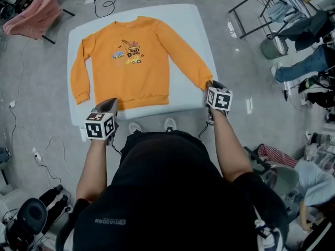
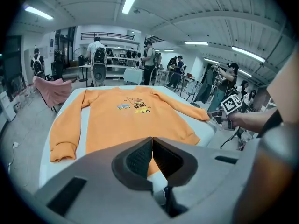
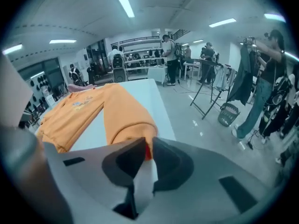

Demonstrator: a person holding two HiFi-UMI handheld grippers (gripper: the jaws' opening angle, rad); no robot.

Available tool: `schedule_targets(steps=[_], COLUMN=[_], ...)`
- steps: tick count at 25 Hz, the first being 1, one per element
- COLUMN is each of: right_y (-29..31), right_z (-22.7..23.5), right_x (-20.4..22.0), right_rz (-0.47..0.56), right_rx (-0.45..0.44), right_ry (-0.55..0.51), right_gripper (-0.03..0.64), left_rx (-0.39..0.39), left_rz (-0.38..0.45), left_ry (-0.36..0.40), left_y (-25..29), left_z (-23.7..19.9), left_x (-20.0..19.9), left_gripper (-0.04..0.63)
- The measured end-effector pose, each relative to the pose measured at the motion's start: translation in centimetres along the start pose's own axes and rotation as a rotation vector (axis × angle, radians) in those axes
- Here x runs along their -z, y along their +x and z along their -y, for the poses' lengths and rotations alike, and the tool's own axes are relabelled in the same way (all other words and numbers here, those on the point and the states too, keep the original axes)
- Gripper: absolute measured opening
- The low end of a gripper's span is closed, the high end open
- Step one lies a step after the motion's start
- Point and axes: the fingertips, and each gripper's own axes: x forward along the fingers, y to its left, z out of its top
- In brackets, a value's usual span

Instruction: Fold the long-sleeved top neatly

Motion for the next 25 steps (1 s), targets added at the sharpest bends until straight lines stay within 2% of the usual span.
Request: schedule_targets(steps=[1, 7, 11, 14, 18, 21, 25], right_y=[-0.1, -0.4, -0.5, -1.1, -1.0, 0.1, 1.0], right_z=[0.5, 3.0, 3.9, 2.9, 1.3, 1.7, 2.4], right_x=[0.0, 0.0, -0.1, -0.7, -0.2, 0.7, 1.2], right_rz=[0.004, 0.033, 0.031, 0.071, 0.05, 0.008, -0.005], right_rx=[0.005, -0.03, -0.054, -0.12, -0.179, -0.174, -0.184], right_ry=[-0.008, 0.047, 0.105, 0.159, 0.2, 0.23, 0.332], right_gripper=[0.031, 0.031, 0.114, 0.128, 0.209, 0.202, 0.189], left_rx=[-0.004, -0.02, -0.022, -0.022, -0.021, -0.027, -0.042], left_rz=[-0.002, -0.012, -0.007, 0.002, 0.013, 0.017, 0.033], left_ry=[-0.002, -0.013, -0.012, -0.005, -0.005, -0.005, -0.022], left_y=[0.0, 0.3, 0.6, 0.8, 1.0, 0.9, 0.2], left_z=[0.1, 0.7, 1.3, 1.8, 2.9, 3.6, 3.9], left_x=[0.1, 0.5, 0.1, -0.5, -0.9, -0.9, -0.8], left_gripper=[0.006, 0.006, 0.006, 0.006, 0.006, 0.006, 0.006])
